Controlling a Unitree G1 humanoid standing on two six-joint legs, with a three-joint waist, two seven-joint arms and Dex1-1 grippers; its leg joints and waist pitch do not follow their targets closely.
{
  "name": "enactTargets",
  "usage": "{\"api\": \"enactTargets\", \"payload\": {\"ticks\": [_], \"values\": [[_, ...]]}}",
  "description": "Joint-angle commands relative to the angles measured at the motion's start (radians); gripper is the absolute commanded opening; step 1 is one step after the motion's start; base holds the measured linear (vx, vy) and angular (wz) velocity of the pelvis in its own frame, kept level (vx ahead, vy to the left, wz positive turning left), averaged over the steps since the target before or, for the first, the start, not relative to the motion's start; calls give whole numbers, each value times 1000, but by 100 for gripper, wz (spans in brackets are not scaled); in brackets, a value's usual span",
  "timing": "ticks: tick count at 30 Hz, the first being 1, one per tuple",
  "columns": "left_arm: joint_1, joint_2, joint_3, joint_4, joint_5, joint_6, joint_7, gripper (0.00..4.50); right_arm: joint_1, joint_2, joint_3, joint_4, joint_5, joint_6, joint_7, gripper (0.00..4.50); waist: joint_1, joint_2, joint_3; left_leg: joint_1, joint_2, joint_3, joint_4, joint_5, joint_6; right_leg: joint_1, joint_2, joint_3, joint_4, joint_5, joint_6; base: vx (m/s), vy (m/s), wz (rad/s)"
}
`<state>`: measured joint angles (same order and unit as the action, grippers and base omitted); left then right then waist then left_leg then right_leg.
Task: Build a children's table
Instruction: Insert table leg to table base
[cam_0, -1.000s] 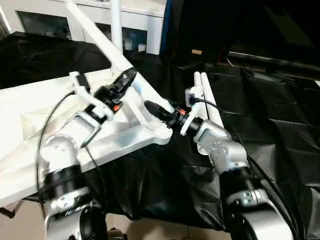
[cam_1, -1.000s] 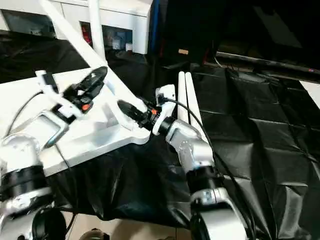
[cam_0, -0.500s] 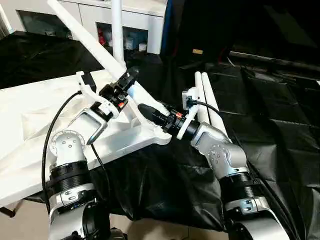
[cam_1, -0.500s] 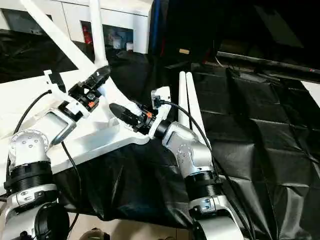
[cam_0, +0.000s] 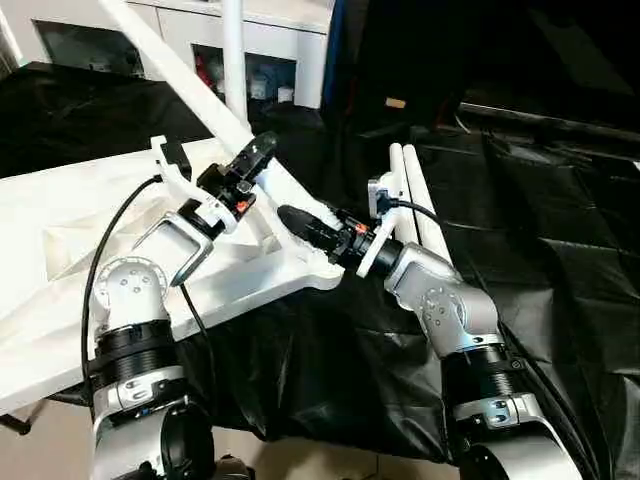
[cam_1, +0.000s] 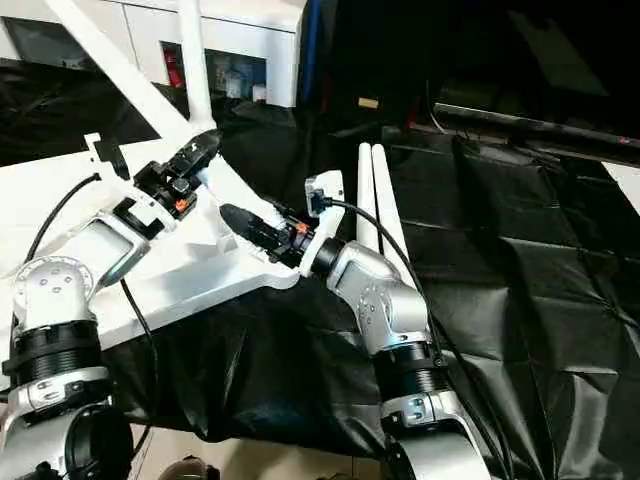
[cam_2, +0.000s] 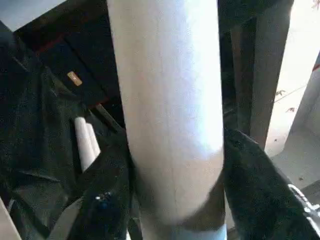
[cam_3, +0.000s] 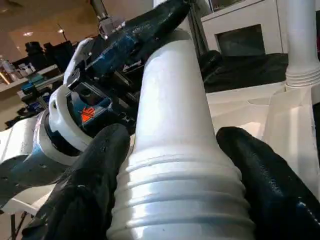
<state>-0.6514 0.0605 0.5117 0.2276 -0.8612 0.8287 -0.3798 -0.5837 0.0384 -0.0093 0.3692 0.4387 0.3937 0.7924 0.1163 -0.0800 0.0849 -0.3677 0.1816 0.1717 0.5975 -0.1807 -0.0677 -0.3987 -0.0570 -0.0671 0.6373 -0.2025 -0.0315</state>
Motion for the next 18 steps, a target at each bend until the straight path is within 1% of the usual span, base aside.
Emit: {"api": "enactTargets", "payload": {"ticks": [1, 2, 3, 5, 7, 8, 9, 10, 11, 12, 13, 14, 15, 16, 18], "values": [[-4, 0, -42, -39, 5, 0, -14, 226, -2, -14, 0, -13, 0, 16, -11, 274, 3, 33, -85, 16, 53, -21, -73, -141, -29, 61, -95, 58, -72, -52, -197, 0, 0, 0], [-4, 1, -45, -42, 5, -1, -14, 213, -1, -15, 2, -14, -2, 16, -10, 274, 3, 33, -85, 15, 53, -21, -74, -142, -30, 61, -94, 58, -71, -52, -196, 0, 0, 0], [-4, 3, -48, -45, 6, -2, -12, 208, -1, -17, 4, -15, -5, 17, -12, 274, 3, 33, -85, 16, 53, -21, -73, -142, -31, 61, -95, 58, -72, -52, -197, 0, 0, 0], [-6, 7, -57, -49, 11, -7, -11, 202, -2, -16, 1, -13, 5, 25, -5, 344, 2, 33, -85, 16, 53, -20, -73, -145, -32, 61, -95, 58, -72, -55, -196, 0, 0, 0], [-8, 9, -60, -50, 15, -12, -7, 201, -3, -16, -2, -14, 14, 31, -1, 346, 2, 32, -85, 16, 52, -20, -73, -147, -32, 61, -94, 58, -73, -62, -193, 0, 0, 0], [-11, 15, -71, -54, 28, -22, -3, 199, -3, -19, -3, -21, 17, 35, 0, 364, 3, 34, -85, 16, 53, -21, -74, -148, -32, 61, -96, 59, -73, -67, -190, 0, 0, 0], [-12, 18, -76, -56, 33, -27, -1, 199, -3, -21, -2, -25, 17, 37, -1, 364, 3, 33, -85, 16, 54, -21, -74, -145, -33, 62, -95, 58, -72, -63, -190, 0, 0, 0], [-12, 19, -78, -56, 34, -28, 0, 198, -3, -22, -1, -26, 17, 37, -1, 377, 3, 33, -85, 16, 53, -21, -74, -143, -33, 61, -95, 58, -72, -58, -190, 0, 0, 0], [-13, 32, -102, -63, 59, -36, 4, 197, -13, -29, -20, -31, 9, 22, -40, 391, 3, 31, -85, 16, 54, -21, -74, -134, -33, 61, -95, 58, -71, -51, -187, 0, 0, 0], [-14, 35, -109, -66, 67, -39, 7, 197, -23, -27, -44, -27, 20, 27, -67, 391, 2, 31, -85, 16, 52, -21, -73, -132, -33, 61, -94, 58, -70, -51, -186, 0, 0, 0], [-14, 40, -121, -74, 76, -39, 6, 197, -42, -27, -93, -20, 58, 47, -95, 393, 1, 31, -85, 18, 53, -20, -75, -133, -36, 60, -94, 59, -71, -59, -183, 0, 0, 0], [-14, 42, -126, -80, 79, -39, 5, 197, -53, -30, -120, -17, 83, 60, -106, 393, 2, 32, -86, 20, 53, -19, -73, -138, -34, 59, -93, 59, -70, -64, -184, 0, 0, 0], [-15, 44, -135, -93, 79, -36, 4, 197, -73, -45, -165, -14, 125, 89, -112, 393, 2, 33, -85, 20, 52, -19, -73, -139, -37, 58, -93, 59, -71, -66, -185, 0, 0, 0], [-15, 47, -145, -102, 80, -34, 0, 197, -82, -61, -187, -17, 145, 104, -109, 393, 3, 31, -87, 19, 52, -18, -72, -133, -37, 61, -91, 58, -68, -53, -185, 0, 0, 0], [-14, 52, -155, -108, 86, -33, -4, 197, -87, -70, -199, -22, 160, 115, -108, 393, 4, 30, -86, 16, 49, -16, -70, -118, -34, 61, -90, 58, -67, -31, -185, 0, 0, 0]]}}
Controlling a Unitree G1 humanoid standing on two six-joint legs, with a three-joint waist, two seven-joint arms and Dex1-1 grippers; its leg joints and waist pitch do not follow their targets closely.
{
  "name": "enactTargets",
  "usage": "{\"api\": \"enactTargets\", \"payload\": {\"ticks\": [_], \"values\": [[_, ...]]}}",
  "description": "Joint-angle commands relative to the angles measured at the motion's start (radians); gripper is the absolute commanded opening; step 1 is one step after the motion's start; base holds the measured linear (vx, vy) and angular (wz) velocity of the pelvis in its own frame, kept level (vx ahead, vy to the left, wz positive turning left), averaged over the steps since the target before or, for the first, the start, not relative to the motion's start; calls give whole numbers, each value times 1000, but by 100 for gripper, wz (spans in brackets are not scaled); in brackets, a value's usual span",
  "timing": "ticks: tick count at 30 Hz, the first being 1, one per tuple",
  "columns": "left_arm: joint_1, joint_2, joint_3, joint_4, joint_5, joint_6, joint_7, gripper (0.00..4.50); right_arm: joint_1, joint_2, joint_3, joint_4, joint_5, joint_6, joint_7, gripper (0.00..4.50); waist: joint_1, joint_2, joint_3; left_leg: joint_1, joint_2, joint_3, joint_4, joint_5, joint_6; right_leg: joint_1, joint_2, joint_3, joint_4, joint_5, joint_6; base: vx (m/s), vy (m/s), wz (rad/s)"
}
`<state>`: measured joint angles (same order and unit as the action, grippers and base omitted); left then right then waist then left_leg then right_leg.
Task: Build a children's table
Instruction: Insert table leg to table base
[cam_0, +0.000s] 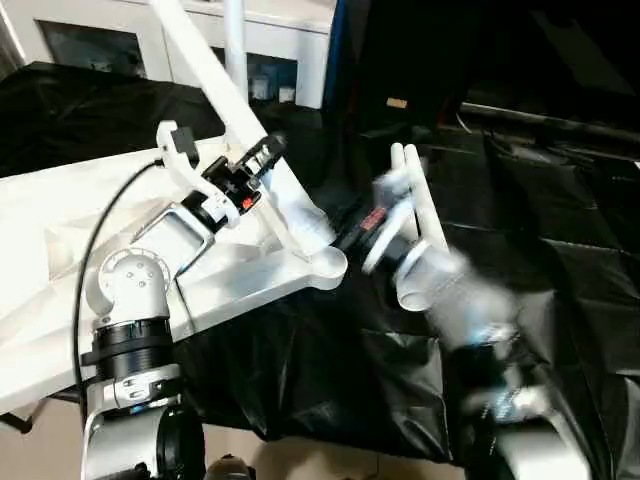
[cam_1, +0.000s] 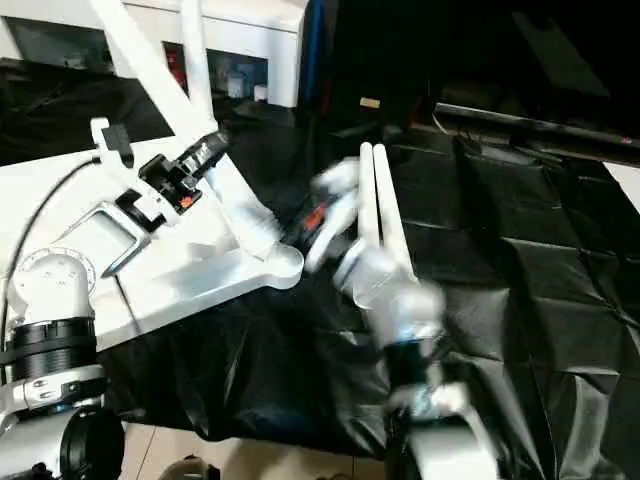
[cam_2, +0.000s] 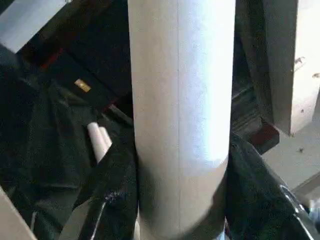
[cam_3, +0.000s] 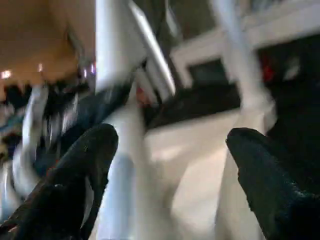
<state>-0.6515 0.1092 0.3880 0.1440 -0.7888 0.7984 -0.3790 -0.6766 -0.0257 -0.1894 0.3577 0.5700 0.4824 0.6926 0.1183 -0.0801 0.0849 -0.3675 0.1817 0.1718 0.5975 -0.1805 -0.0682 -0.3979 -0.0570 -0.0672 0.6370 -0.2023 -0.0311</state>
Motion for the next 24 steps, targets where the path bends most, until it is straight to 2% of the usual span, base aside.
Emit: {"api": "enactTargets", "payload": {"ticks": [1, 5, 9, 10, 11, 13, 14, 18, 19, 20, 21, 24], "values": [[-12, 7, -37, -27, 17, -3, -6, 197, 4, -10, -25, -13, 36, 33, -7, 393, 2, 30, -87, 15, 48, -17, -69, -107, -29, 62, -90, 58, -66, -19, -184, 0, 0, 0], [-6, 16, -64, -38, 33, -10, -14, 197, 7, -50, -4, -45, 19, 62, 8, 393, 1, 27, -88, 13, 47, -16, -66, -86, -22, 64, -90, 57, -67, -18, -184, 0, 0, 0], [7, 27, -107, -67, 61, -9, -22, 197, 31, -116, 121, -96, -80, 90, 44, 393, 0, 25, -88, 12, 47, -17, -66, -87, -31, 66, -89, 56, -69, -36, -170, 0, 0, 0], [7, 27, -107, -67, 61, -9, -22, 197, 31, -116, 121, -96, -80, 90, 44, 393, 0, 25, -87, 12, 48, -17, -67, -89, -32, 66, -89, 56, -69, -39, -168, 0, 0, 0], [13, 34, -131, -81, 72, -11, -28, 197, 37, -126, 152, -111, -96, 94, 49, 393, -1, 25, -86, 13, 47, -17, -67, -101, -31, 64, -89, 57, -72, -62, -166, 0, 0, 0], [19, 43, -156, -97, 82, -15, -46, 197, 40, -132, 165, -123, -95, 103, 56, 393, -2, 23, -86, 13, 48, -15, -66, -105, -29, 62, -90, 58, -73, -76, -168, 0, 0, 0], [30, 62, -200, -116, 105, -38, -92, 197, 43, -142, 180, -140, -81, 132, 70, 393, -1, 18, -86, 13, 49, -16, -67, -98, -25, 63, -89, 58, -74, -74, -165, 0, 0, 0], [38, 76, -230, -128, 117, -58, -140, 197, 48, -160, 201, -154, -75, 159, 94, 393, 0, 21, -85, 15, 49, -15, -67, -96, -25, 60, -88, 58, -73, -77, -163, 0, 0, 0], [40, 98, -261, -138, 114, -62, -206, 197, 56, -193, 239, -170, -77, 187, 150, 393, 1, 13, -85, 12, 47, -15, -66, -92, -22, 64, -88, 57, -73, -86, -161, 0, 0, 0], [40, 111, -275, -142, 113, -62, -237, 197, 57, -207, 253, -174, -76, 200, 175, 393, 2, 17, -86, 13, 49, -15, -66, -86, -20, 62, -87, 58, -71, -83, -154, 0, 0, 0], [40, 121, -286, -146, 112, -62, -261, 197, 56, -217, 263, -176, -74, 208, 193, 393, 1, 13, -85, 13, 48, -14, -66, -90, -18, 61, -87, 58, -73, -87, -153, 0, 0, 0], [42, 142, -311, -157, 108, -67, -320, 196, 54, -238, 281, -178, -71, 226, 232, 393, -1, 13, -85, 12, 49, -14, -66, -91, -19, 62, -90, 58, -72, -97, -162, 0, 0, 0]]}}
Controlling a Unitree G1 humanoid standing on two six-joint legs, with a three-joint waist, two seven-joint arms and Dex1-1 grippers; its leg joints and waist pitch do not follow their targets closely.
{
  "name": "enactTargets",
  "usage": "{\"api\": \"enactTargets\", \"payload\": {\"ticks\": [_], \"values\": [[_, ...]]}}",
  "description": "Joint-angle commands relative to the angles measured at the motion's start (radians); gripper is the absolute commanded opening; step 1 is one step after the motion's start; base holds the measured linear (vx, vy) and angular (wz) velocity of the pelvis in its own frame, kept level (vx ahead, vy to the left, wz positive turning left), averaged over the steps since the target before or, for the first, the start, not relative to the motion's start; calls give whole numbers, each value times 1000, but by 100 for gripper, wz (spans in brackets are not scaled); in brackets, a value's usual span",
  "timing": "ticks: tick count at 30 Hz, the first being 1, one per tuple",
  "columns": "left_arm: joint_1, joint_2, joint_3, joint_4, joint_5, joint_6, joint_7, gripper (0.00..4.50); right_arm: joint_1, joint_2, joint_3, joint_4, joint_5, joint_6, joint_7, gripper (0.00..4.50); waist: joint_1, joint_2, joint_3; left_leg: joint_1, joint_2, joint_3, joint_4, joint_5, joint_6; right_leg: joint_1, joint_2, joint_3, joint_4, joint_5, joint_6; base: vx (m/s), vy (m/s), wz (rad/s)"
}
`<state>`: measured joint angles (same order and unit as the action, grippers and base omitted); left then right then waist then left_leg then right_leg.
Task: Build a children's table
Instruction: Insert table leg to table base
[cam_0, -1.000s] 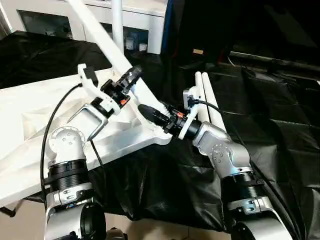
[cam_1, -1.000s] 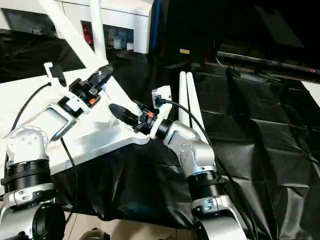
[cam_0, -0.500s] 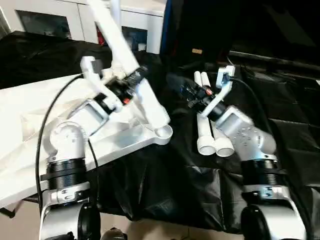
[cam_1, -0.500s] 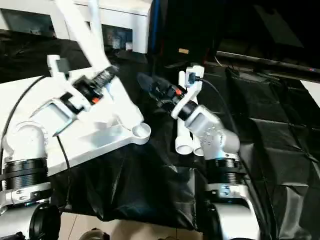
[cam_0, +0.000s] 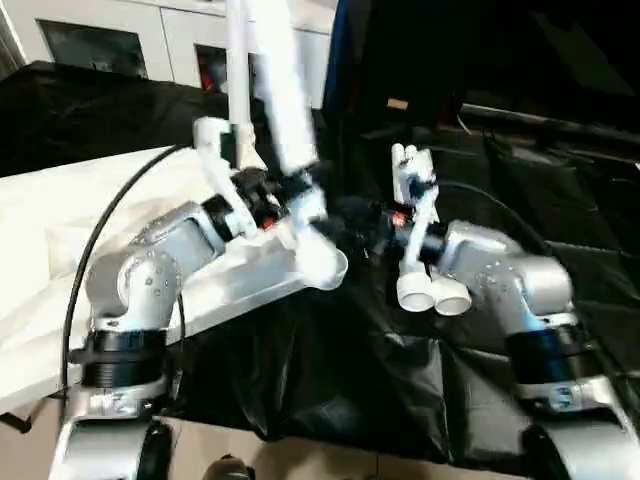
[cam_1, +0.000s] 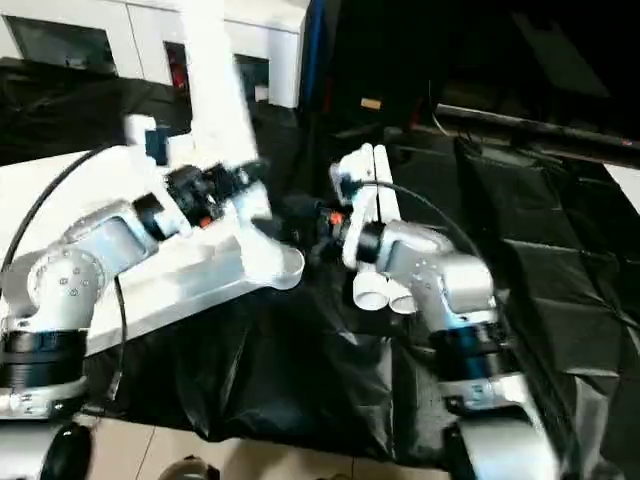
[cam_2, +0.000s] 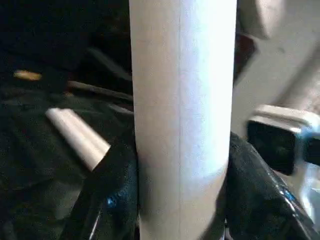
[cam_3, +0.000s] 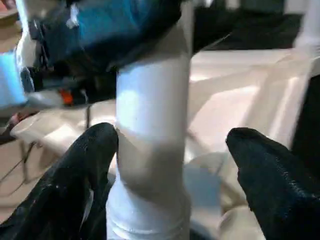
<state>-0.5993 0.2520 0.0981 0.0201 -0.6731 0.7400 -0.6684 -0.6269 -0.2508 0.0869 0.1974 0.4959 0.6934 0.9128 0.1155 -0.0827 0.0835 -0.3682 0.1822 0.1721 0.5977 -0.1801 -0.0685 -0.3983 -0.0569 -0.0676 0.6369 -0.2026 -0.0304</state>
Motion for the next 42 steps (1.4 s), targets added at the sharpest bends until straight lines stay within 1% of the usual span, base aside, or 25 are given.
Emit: {"api": "enactTargets", "payload": {"ticks": [1, 3, 5, 7, 8, 11, 12, 13, 14, 17, 20, 25, 27, 28, 29, 30, 31, 34, 39, 40, 41, 42], "values": [[-11, 10, -36, -44, -18, -4, -67, 196, 0, -32, 20, -17, 2, 25, 44, 393, 2, 17, -84, 12, 48, -14, -65, -91, -20, 61, -90, 58, -71, -94, -168, 0, 0, 0], [-13, 12, -42, -50, -28, 1, -88, 195, -6, -44, 31, -15, 3, 33, 67, 393, 2, 16, -84, 11, 48, -13, -64, -89, -20, 63, -89, 59, -71, -90, -171, 0, 0, 0], [-11, 18, -64, -65, -45, 2, -138, 195, -20, -63, 48, -10, 11, 50, 106, 393, 2, 14, -84, 11, 47, -13, -63, -94, -18, 63, -89, 58, -72, -100, -173, 0, 0, 0], [-5, 19, -74, -73, -51, -2, -159, 195, -26, -67, 53, -8, 16, 60, 123, 393, 3, 15, -84, 11, 48, -13, -63, -90, -17, 63, -90, 58, -71, -98, -177, 0, 0, 0], [1, 20, -84, -83, -57, 1, -176, 195, -30, -69, 58, -7, 20, 67, 136, 393, 3, 12, -86, 11, 48, -14, -62, -84, -15, 63, -90, 57, -69, -93, -181, 0, 0, 0], [9, 28, -103, -97, -56, 8, -205, 195, -38, -71, 64, -4, 29, 75, 158, 393, 2, 12, -85, 11, 48, -13, -61, -78, -10, 62, -89, 57, -68, -83, -187, 0, 0, 0], [10, 29, -106, -98, -54, 10, -208, 195, -41, -72, 68, -3, 32, 78, 168, 393, 2, 10, -85, 12, 49, -12, -62, -81, -10, 61, -89, 57, -68, -86, -186, 0, 0, 0], [12, 30, -108, -100, -53, 11, -212, 195, -42, -76, 73, -3, 36, 81, 182, 393, 2, 11, -85, 12, 49, -12, -62, -83, -12, 62, -89, 57, -68, -92, -187, 0, 0, 0], [12, 31, -109, -100, -53, 12, -214, 195, -43, -78, 76, -4, 38, 82, 189, 393, 2, 9, -84, 12, 48, -12, -61, -85, -12, 62, -89, 58, -69, -101, -183, 0, 0, 0], [12, 33, -111, -97, -52, 11, -220, 195, -44, -83, 90, -5, 31, 82, 210, 393, 3, 11, -84, 13, 49, -12, -62, -95, -16, 61, -89, 57, -72, -123, -175, 0, 0, 0], [12, 36, -116, -93, -51, 8, -226, 195, -45, -86, 103, -5, 22, 77, 228, 393, 3, 10, -85, 11, 49, -13, -62, -92, -20, 62, -90, 57, -71, -118, -173, 0, 0, 0], [14, 42, -119, -93, -50, 9, -231, 195, -51, -82, 108, 9, 14, 65, 229, 393, 3, 10, -85, 11, 48, -13, -61, -93, -19, 61, -89, 57, -71, -119, -173, 0, 0, 0], [14, 44, -121, -94, -50, 10, -235, 195, -53, -81, 107, 12, 13, 63, 230, 366, 3, 11, -85, 12, 48, -13, -61, -98, -21, 61, -90, 57, -72, -128, -172, 0, 0, 0], [14, 46, -121, -94, -50, 11, -236, 195, -54, -80, 107, 12, 13, 64, 230, 366, 3, 11, -85, 12, 48, -13, -61, -97, -22, 61, -89, 57, -71, -127, -172, 0, 0, 0], [15, 49, -123, -94, -48, 11, -240, 195, -55, -78, 106, 14, 12, 63, 230, 346, 3, 13, -85, 11, 48, -14, -61, -97, -22, 61, -89, 57, -70, -122, -172, 0, 0, 0], [15, 52, -124, -93, -46, 11, -243, 195, -56, -76, 106, 17, 11, 61, 229, 334, 3, 12, -85, 11, 48, -14, -61, -96, -23, 61, -88, 57, -70, -118, -173, 0, 0, 0], [16, 54, -126, -92, -44, 9, -246, 195, -57, -74, 106, 19, 8, 59, 230, 334, 3, 12, -85, 12, 48, -14, -61, -97, -23, 61, -89, 57, -70, -119, -174, 0, 0, 0], [16, 58, -128, -88, -41, 7, -248, 195, -59, -71, 106, 25, 6, 55, 228, 312, 4, 12, -86, 12, 48, -14, -61, -98, -24, 61, -89, 57, -70, -120, -174, 0, 0, 0], [18, 65, -131, -88, -41, 9, -254, 195, -63, -65, 105, 35, 4, 48, 226, 263, 3, 13, -86, 11, 48, -14, -61, -96, -24, 61, -88, 56, -68, -107, -178, 0, 0, 0], [19, 66, -132, -87, -41, 9, -255, 195, -63, -63, 105, 36, 3, 46, 226, 263, 4, 14, -86, 11, 48, -14, -61, -97, -24, 62, -89, 57, -67, -109, -178, 0, 0, 0], [18, 68, -132, -86, -42, 10, -256, 195, -62, -61, 105, 37, 3, 44, 225, 240, 4, 14, -85, 11, 47, -14, -61, -101, -25, 61, -89, 57, -69, -116, -178, 0, 0, 0], [18, 69, -133, -85, -42, 10, -256, 195, -62, -60, 105, 38, 2, 43, 225, 235, 4, 14, -86, 11, 48, -14, -61, -99, -26, 62, -89, 57, -68, -115, -177, 0, 0, 0]]}}
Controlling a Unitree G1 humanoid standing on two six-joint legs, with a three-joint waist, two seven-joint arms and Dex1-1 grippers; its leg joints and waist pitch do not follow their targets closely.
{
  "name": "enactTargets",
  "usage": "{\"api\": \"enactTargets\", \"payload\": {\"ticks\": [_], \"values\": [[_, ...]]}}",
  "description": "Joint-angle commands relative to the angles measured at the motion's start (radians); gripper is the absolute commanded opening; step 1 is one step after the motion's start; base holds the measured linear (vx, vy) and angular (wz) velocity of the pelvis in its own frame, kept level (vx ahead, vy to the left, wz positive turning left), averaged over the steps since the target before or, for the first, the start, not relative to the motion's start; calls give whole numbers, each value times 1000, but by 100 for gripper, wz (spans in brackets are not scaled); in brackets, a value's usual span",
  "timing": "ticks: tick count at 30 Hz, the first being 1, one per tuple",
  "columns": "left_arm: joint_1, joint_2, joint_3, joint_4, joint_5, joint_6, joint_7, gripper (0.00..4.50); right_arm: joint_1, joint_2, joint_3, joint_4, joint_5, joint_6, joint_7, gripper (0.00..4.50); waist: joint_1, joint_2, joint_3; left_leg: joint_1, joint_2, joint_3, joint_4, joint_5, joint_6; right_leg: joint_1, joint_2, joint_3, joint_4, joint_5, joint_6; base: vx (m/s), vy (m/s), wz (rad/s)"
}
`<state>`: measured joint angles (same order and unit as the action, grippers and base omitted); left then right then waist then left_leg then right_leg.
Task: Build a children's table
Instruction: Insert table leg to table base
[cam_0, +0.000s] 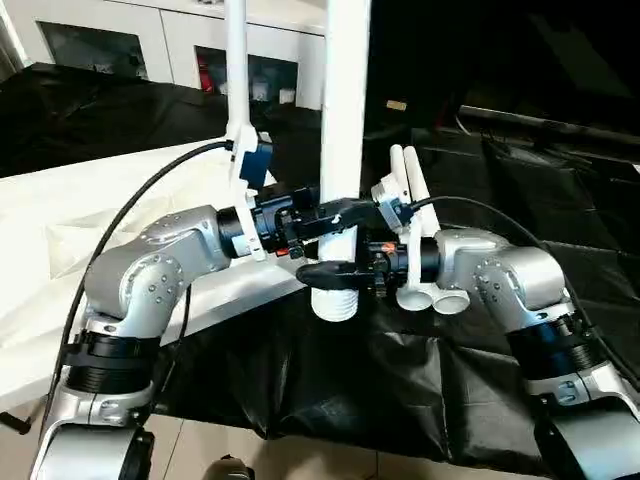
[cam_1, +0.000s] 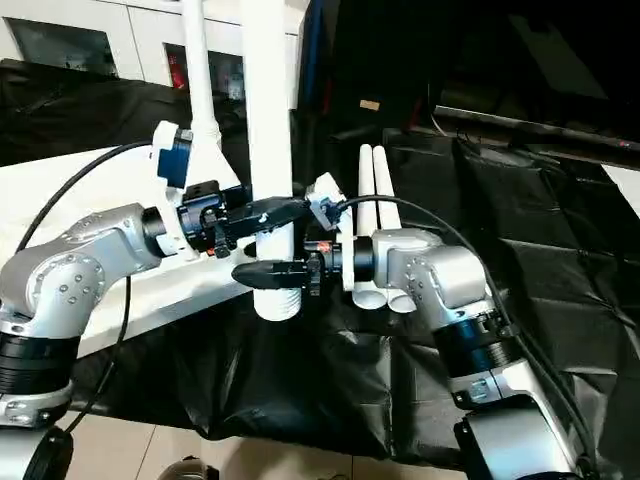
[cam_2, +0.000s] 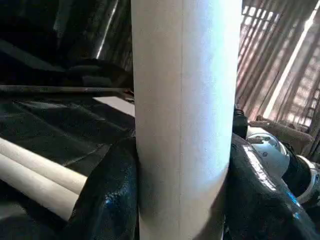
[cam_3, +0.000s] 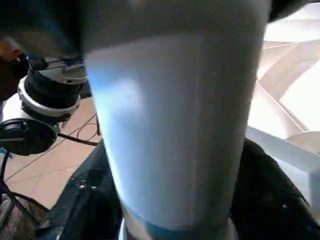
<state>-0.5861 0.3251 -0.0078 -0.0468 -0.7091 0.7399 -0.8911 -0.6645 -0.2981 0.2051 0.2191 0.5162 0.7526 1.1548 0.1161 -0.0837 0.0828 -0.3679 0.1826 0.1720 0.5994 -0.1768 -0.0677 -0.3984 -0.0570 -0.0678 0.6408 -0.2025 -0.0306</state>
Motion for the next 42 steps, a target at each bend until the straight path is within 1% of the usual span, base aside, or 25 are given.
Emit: {"api": "enactTargets", "payload": {"ticks": [1, 4, 5, 6, 7, 9, 11, 16, 18, 20, 21, 25, 26, 28, 29, 30, 32, 33, 34, 35, 36, 37, 38, 39, 42], "values": [[4, -3, -28, -18, -4, 8, -34, 195, -23, -12, -12, 16, -18, -17, -18, 230, 4, 16, -86, 11, 48, -14, -63, -102, -27, 61, -89, 57, -71, -112, -177, 0, 0, 0], [-1, -3, -33, -9, 23, -8, -11, 195, -21, -10, -10, 16, -19, -21, -20, 212, 4, 17, -85, 12, 48, -14, -63, -103, -29, 61, -88, 57, -72, -105, -178, 0, 0, 0], [-11, -12, -25, 14, 31, 0, 23, 230, -19, -7, -9, 17, -22, -26, -21, 205, 4, 18, -86, 12, 48, -14, -63, -104, -30, 61, -89, 57, -71, -104, -178, 0, 0, 0], [-12, -13, -24, 17, 32, 1, 27, 230, -19, -7, -9, 18, -22, -27, -21, 205, 4, 16, -85, 12, 46, -13, -62, -106, -30, 61, -88, 57, -73, -107, -178, 0, 0, 0], [-19, -22, -10, 29, 20, 3, 33, 265, -16, -5, -8, 19, -25, -31, -24, 200, 5, 17, -86, 11, 46, -13, -62, -108, -30, 63, -88, 57, -72, -110, -178, 0, 0, 0], [-23, -27, 0, 30, 10, 7, 39, 267, -14, -4, -8, 19, -27, -33, -26, 198, 5, 18, -86, 11, 47, -15, -63, -110, -32, 62, -89, 57, -72, -113, -178, 0, 0, 0], [-29, -43, 10, 30, 25, -45, 54, 303, -6, 2, -7, 16, -30, -37, -30, 194, 5, 17, -87, 10, 46, -15, -62, -107, -31, 64, -89, 57, -72, -104, -179, 0, 0, 0], [-42, -82, 47, 35, 22, -105, 85, 311, 1, 11, -10, 15, -35, -45, -42, 194, 6, 18, -86, 9, 47, -15, -62, -111, -28, 64, -89, 56, -74, -99, -181, 0, 0, 0], [-62, -119, 93, 29, -8, -135, 115, 311, 4, 23, -18, 20, -39, -58, -60, 194, 6, 17, -87, 9, 46, -14, -60, -108, -30, 65, -91, 55, -74, -90, -194, 0, 0, 0], [-83, -153, 128, 23, -16, -185, 153, 311, 5, 40, -36, 30, -39, -77, -88, 194, 6, 16, -87, 9, 47, -15, -60, -119, -30, 65, -92, 55, -74, -98, -194, 0, 0, 0], [-109, -181, 169, 27, -25, -226, 206, 311, 7, 66, -65, 40, -34, -105, -126, 194, 6, 17, -86, 9, 48, -16, -60, -123, -30, 65, -92, 55, -74, -106, -191, 0, 0, 0], [-125, -184, 200, 44, -26, -242, 245, 311, 11, 95, -95, 50, -33, -139, -174, 194, 5, 17, -88, 10, 48, -16, -61, -113, -33, 63, -89, 54, -71, -94, -181, 0, 0, 0], [-122, -165, 212, 63, -3, -240, 268, 311, 16, 117, -110, 70, -65, -193, -242, 194, 5, 21, -88, 11, 47, -16, -61, -110, -35, 62, -90, 55, -71, -89, -178, 0, 0, 0], [-116, -151, 209, 70, 20, -237, 274, 311, 18, 125, -110, 84, -89, -221, -275, 194, 2, 22, -88, 13, 47, -16, -62, -116, -46, 59, -88, 54, -71, -102, -167, 0, 0, 0], [-88, -112, 184, 80, 85, -241, 273, 311, 23, 141, -111, 117, -135, -275, -340, 194, 1, 23, -88, 14, 48, -17, -64, -113, -49, 58, -87, 54, -71, -102, -160, 0, 0, 0], [-88, -112, 184, 80, 85, -241, 273, 311, 23, 141, -111, 117, -135, -275, -340, 194, -3, 24, -87, 14, 47, -16, -65, -121, -55, 58, -86, 54, -71, -114, -154, 0, 0, 0], [-20, -21, 68, 92, 234, -250, 258, 311, 30, 157, -105, 168, -199, -358, -436, 194, -2, 28, -87, 15, 48, -17, -67, -122, -60, 56, -87, 55, -71, -114, -142, 0, 0, 0], [-4, 1, 38, 94, 267, -252, 257, 311, 32, 161, -104, 178, -212, -376, -455, 194, -2, 30, -87, 18, 50, -18, -68, -128, -63, 52, -87, 55, -70, -120, -136, 0, 0, 0], [44, 48, -33, 92, 330, -258, 236, 311, 35, 168, -106, 210, -242, -423, -510, 193, -3, 30, -88, 19, 50, -17, -69, -131, -66, 52, -87, 56, -70, -122, -130, 0, 0, 0], [73, 71, -73, 90, 356, -254, 227, 311, 38, 174, -112, 232, -255, -451, -540, 193, -5, 32, -88, 19, 49, -17, -70, -132, -71, 51, -87, 56, -69, -120, -133, 0, 0, 0], [75, 73, -76, 90, 357, -254, 227, 311, 38, 175, -113, 233, -255, -454, -542, 193, -5, 34, -89, 21, 50, -16, -69, -130, -75, 50, -87, 56, -67, -110, -139, 0, 0, 0], [109, 102, -133, 92, 394, -247, 219, 311, 40, 182, -122, 263, -273, -490, -583, 193, -2, 35, -91, 23, 52, -16, -69, -126, -75, 49, -88, 56, -65, -82, -151, 0, 0, 0], [133, 126, -189, 106, 435, -255, 207, 311, 41, 187, -129, 286, -285, -516, -614, 193, -4, 35, -88, 20, 48, -13, -69, -135, -73, 50, -85, 57, -65, -75, -160, 0, 0, 0], [145, 132, -210, 117, 450, -263, 197, 311, 42, 190, -133, 294, -286, -523, -624, 193, -2, 34, -89, 21, 49, -14, -69, -138, -72, 50, -86, 57, -65, -72, -161, 0, 0, 0], [159, 125, -234, 149, 475, -250, 196, 311, 43, 196, -137, 313, -295, -546, -635, 193, -4, 37, -84, 19, 47, -14, -72, -175, -72, 52, -88, 59, -72, -116, -161, 0, 0, 0]]}}
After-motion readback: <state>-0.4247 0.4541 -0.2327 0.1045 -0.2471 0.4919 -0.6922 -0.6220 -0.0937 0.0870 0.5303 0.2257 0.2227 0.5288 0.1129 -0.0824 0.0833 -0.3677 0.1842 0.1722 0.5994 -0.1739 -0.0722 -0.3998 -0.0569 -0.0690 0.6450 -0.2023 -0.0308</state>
